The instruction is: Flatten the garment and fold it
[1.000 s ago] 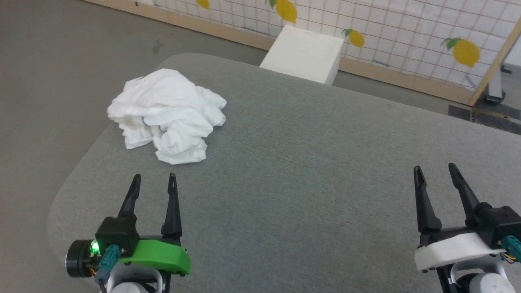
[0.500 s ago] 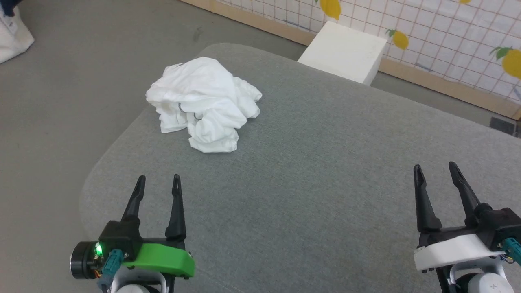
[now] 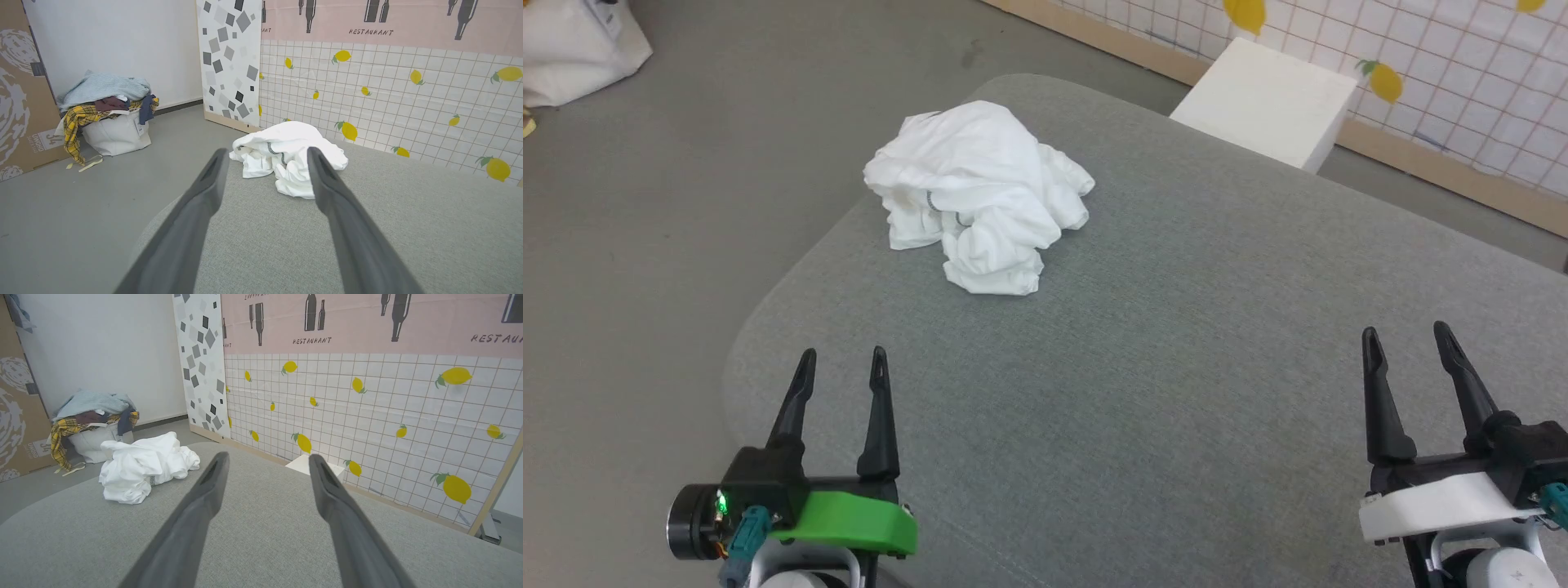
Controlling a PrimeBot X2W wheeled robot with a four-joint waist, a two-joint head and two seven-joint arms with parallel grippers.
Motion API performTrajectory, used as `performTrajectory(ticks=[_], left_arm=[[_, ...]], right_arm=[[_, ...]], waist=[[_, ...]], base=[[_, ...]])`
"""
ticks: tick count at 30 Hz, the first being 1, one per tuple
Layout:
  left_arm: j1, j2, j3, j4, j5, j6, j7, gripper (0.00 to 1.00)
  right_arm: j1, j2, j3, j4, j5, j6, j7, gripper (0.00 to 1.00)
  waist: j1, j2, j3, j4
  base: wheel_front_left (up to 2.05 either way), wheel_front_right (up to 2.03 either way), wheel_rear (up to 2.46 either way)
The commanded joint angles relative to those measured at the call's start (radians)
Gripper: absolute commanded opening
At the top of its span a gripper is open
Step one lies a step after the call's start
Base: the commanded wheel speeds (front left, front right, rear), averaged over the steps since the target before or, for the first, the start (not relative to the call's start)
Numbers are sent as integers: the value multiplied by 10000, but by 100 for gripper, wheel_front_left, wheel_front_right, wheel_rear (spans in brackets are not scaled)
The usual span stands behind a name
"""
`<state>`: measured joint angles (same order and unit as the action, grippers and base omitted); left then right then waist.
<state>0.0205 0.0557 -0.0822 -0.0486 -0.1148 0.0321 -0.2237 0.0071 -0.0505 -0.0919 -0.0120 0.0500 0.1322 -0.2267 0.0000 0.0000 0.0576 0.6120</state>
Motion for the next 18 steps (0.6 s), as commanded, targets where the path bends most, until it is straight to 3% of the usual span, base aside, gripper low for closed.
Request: performTrajectory(ticks=[1,18], left_arm=[[130,-50,-36,-57,-136,57,-151,100],[204,-55,-65,-71,-196,12,-381,100]], right_arm=[[104,3,-20,-48,-101,-14,-119,100],[168,3,-169,-55,-47,-15,-350,100]], waist=[[0,0,13,141],[0,0,0,694]], base=[[0,0,0],[0,0,0]])
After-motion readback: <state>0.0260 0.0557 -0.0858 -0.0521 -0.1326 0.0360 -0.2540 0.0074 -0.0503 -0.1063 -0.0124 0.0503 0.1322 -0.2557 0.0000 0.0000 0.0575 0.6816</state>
